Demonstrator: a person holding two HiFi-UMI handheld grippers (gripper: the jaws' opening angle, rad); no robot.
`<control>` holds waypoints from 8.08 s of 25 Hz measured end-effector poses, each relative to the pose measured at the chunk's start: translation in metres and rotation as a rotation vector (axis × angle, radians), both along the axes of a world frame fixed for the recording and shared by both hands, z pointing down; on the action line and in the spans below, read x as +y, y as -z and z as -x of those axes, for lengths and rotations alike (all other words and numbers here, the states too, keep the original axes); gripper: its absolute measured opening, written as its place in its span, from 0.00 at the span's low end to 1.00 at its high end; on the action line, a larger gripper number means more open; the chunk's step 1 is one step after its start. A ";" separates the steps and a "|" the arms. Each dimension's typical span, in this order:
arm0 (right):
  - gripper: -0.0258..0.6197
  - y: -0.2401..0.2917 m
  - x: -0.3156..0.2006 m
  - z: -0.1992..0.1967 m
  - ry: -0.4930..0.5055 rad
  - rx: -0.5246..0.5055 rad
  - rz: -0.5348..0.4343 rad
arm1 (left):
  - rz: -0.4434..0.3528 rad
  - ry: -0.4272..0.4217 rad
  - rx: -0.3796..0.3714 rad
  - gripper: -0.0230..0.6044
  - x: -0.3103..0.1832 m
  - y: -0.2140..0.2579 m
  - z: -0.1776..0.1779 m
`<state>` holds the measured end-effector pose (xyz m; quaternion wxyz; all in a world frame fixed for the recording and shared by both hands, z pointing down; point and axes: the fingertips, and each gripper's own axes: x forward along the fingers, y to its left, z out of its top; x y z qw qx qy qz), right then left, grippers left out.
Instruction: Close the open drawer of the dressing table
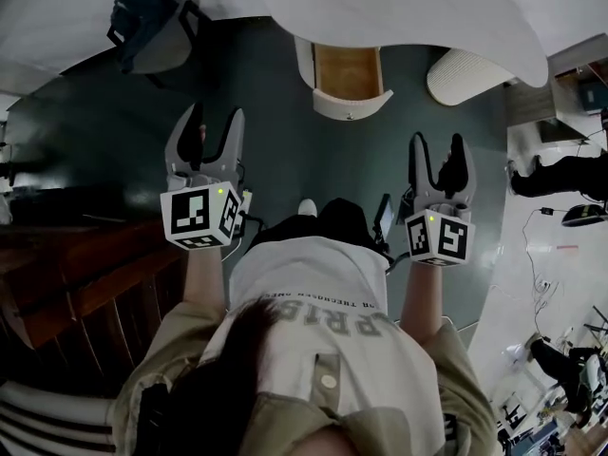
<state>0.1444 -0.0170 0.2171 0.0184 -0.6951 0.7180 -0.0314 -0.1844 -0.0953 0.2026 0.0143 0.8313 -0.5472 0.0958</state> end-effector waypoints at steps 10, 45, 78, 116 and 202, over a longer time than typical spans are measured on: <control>0.58 -0.076 -0.049 0.002 0.052 0.045 0.123 | 0.072 -0.060 -0.032 0.45 -0.020 -0.060 -0.024; 0.53 -0.456 -0.139 0.026 0.166 0.082 0.552 | 0.170 -0.026 -0.021 0.45 -0.074 -0.252 -0.082; 0.21 -0.503 -0.146 0.049 0.191 0.058 0.669 | 0.199 0.011 -0.032 0.45 -0.083 -0.272 -0.072; 0.21 -0.500 -0.185 0.047 0.173 0.035 0.688 | 0.243 0.075 -0.004 0.44 -0.082 -0.291 -0.055; 0.21 -0.489 -0.320 0.034 0.149 0.077 0.668 | 0.306 0.147 0.005 0.44 -0.109 -0.316 -0.033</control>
